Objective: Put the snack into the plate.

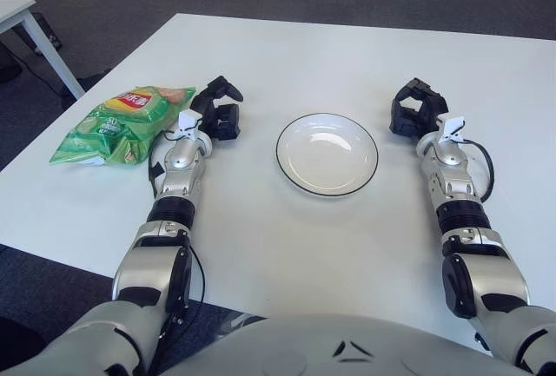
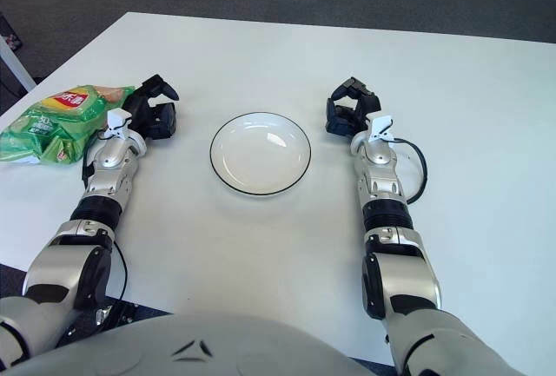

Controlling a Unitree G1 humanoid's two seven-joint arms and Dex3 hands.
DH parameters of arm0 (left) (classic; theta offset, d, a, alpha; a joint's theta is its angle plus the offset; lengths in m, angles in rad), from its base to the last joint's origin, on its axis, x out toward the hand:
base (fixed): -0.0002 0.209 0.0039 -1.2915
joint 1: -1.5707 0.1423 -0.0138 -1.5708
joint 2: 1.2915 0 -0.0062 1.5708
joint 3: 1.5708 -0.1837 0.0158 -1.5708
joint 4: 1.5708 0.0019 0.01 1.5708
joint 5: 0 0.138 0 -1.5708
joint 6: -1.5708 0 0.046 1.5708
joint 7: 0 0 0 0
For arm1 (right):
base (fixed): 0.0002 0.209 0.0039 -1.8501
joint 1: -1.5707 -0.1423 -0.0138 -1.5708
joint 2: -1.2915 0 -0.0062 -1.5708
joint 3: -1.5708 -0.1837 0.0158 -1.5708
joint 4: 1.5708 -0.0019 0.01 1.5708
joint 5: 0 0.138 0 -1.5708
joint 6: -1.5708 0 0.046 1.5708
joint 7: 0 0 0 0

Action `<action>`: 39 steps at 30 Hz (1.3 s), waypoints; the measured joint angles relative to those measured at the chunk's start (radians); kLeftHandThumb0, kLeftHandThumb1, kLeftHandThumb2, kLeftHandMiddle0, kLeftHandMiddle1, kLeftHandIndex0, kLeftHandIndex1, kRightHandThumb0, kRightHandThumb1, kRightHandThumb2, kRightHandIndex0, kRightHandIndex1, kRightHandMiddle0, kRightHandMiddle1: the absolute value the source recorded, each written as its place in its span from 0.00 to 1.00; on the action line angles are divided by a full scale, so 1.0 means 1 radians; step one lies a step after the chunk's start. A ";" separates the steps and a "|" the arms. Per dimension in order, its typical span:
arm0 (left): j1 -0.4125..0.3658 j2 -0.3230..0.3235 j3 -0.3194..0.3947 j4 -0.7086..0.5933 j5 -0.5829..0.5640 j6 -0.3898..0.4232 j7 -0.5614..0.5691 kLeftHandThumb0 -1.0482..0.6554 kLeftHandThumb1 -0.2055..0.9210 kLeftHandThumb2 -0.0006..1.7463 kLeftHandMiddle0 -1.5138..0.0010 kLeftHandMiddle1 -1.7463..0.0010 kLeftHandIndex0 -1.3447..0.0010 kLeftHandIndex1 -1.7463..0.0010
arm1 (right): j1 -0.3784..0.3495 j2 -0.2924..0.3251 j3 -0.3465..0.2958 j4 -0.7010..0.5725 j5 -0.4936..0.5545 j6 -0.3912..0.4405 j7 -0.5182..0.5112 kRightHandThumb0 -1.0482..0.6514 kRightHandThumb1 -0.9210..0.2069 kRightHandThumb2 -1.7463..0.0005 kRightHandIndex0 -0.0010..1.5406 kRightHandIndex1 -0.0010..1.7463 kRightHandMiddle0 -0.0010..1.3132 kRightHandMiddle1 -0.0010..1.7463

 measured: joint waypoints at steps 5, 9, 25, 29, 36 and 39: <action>0.008 0.000 -0.002 -0.017 0.000 0.000 -0.001 0.35 0.53 0.70 0.23 0.00 0.59 0.00 | 0.009 0.000 0.001 -0.023 0.000 0.014 0.000 0.33 0.53 0.25 0.85 1.00 0.46 1.00; 0.011 0.001 -0.004 -0.025 0.001 0.000 -0.001 0.35 0.54 0.69 0.23 0.00 0.59 0.00 | 0.015 0.000 0.002 -0.032 0.000 0.019 0.000 0.33 0.53 0.25 0.84 1.00 0.46 1.00; 0.017 0.003 -0.006 -0.033 0.004 0.010 0.000 0.35 0.54 0.69 0.23 0.00 0.60 0.00 | 0.033 0.002 0.008 -0.071 0.000 0.045 -0.009 0.34 0.52 0.26 0.82 1.00 0.46 1.00; 0.017 0.003 -0.006 -0.033 0.006 0.010 0.003 0.35 0.55 0.69 0.23 0.00 0.60 0.00 | 0.034 0.002 0.009 -0.073 0.000 0.047 -0.011 0.34 0.52 0.26 0.82 1.00 0.46 1.00; 0.017 0.010 -0.023 -0.031 0.056 -0.043 0.033 0.35 0.55 0.68 0.22 0.00 0.61 0.00 | 0.036 0.002 0.014 -0.077 0.000 0.049 -0.012 0.33 0.53 0.25 0.83 1.00 0.46 1.00; 0.016 0.023 -0.040 -0.030 0.108 -0.081 0.078 0.35 0.55 0.68 0.21 0.00 0.61 0.00 | 0.036 0.003 0.018 -0.079 -0.002 0.051 -0.013 0.33 0.53 0.25 0.83 1.00 0.47 1.00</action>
